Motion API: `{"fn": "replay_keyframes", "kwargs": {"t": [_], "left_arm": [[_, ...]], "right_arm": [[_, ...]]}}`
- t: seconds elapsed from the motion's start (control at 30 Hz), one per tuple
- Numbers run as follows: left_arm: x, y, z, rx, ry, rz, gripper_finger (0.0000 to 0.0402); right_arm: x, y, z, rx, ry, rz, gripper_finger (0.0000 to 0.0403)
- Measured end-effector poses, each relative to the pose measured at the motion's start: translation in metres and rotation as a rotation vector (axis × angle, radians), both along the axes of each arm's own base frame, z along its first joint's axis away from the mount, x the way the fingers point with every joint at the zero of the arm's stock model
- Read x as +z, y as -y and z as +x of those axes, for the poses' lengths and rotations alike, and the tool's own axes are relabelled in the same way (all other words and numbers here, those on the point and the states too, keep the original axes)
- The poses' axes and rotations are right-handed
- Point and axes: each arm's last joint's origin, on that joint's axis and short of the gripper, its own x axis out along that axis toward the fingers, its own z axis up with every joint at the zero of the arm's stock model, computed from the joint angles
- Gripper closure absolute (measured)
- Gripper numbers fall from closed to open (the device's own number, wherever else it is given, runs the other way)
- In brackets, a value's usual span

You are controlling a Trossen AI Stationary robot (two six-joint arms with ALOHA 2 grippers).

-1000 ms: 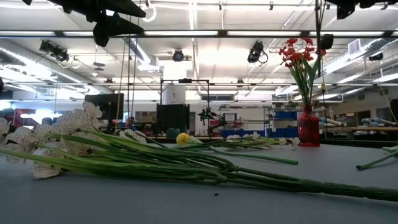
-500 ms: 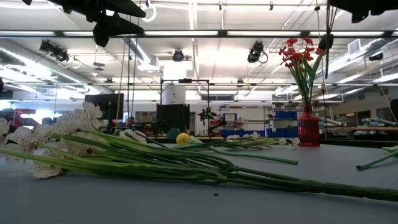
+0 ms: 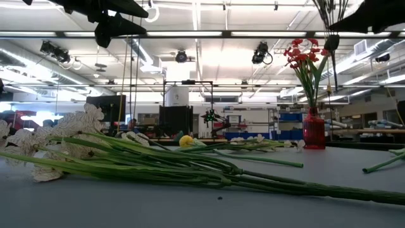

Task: Sort flowers into vase by color
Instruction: Put the red flowers into the red glass vase

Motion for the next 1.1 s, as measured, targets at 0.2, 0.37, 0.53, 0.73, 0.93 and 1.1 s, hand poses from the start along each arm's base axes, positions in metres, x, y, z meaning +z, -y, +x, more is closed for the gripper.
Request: {"fn": "replay_keyframes", "kwargs": {"t": [0.2, 0.37, 0.53, 0.73, 0.93, 1.1], "left_arm": [[0.0, 0.0, 0.0, 0.0, 0.0, 0.0, 0.0184], [0.0, 0.0, 0.0, 0.0, 0.0, 0.0, 0.0184], [0.0, 0.0, 0.0, 0.0, 0.0, 0.0, 0.0184], [0.0, 0.0, 0.0, 0.0, 0.0, 0.0, 0.0184], [0.0, 0.0, 0.0, 0.0, 0.0, 0.0, 0.0184], [0.0, 0.0, 0.0, 0.0, 0.0, 0.0, 0.0184]], "right_arm": [[-0.012, 0.002, 0.012, -0.047, 0.122, -0.008, 0.0393], [-0.025, 0.009, 0.02, -0.106, 0.152, -0.058, 0.0393], [-0.031, 0.017, 0.033, -0.161, 0.133, -0.086, 0.0393], [-0.03, 0.033, 0.052, -0.209, 0.1, -0.141, 0.0393], [-0.036, 0.039, 0.063, -0.197, 0.11, -0.081, 0.0393], [-0.036, 0.039, 0.063, -0.193, 0.109, -0.081, 0.0393]]}}
